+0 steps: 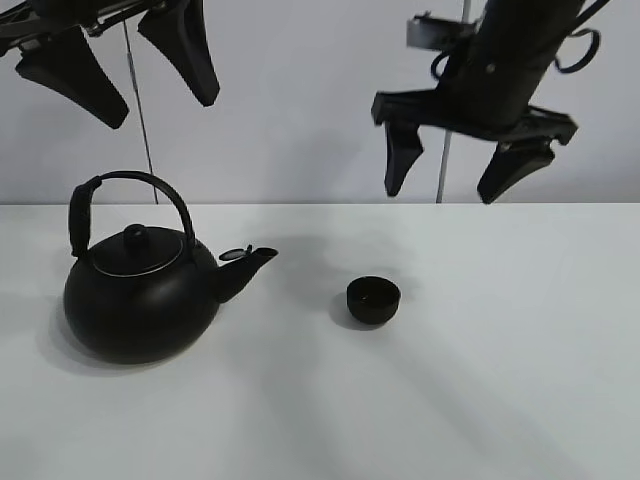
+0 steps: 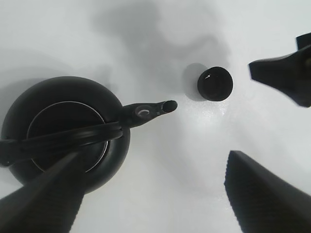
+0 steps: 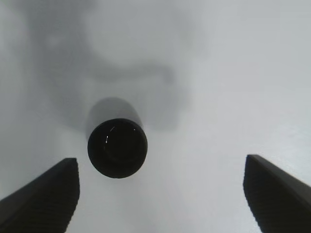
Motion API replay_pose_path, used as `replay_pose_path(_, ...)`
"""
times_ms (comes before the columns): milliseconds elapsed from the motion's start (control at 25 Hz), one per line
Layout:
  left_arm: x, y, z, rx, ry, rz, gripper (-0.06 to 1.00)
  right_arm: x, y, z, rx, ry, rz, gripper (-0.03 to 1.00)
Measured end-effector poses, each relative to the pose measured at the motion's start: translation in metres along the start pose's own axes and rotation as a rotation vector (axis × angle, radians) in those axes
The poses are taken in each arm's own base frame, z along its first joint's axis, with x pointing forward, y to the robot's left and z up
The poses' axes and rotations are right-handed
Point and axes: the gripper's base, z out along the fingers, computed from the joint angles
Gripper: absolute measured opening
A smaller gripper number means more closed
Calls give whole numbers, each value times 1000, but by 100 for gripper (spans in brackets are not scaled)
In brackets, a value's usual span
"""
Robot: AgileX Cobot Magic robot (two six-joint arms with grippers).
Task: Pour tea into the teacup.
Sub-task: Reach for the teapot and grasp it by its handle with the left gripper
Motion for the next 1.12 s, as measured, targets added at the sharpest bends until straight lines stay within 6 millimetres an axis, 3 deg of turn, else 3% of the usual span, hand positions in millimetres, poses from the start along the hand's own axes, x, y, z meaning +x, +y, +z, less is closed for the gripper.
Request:
replay_pose_path(160, 0, 0, 0, 0, 0, 0, 57, -6, -18, -40, -35, -84, 88, 63)
replay_pose_path(280, 0, 0, 0, 0, 0, 0, 57, -5, -21, -55, -53, -103, 112, 63)
replay_pose_path(1120, 0, 0, 0, 0, 0, 0, 57, -3, -19, -56, -69, -80, 126, 63)
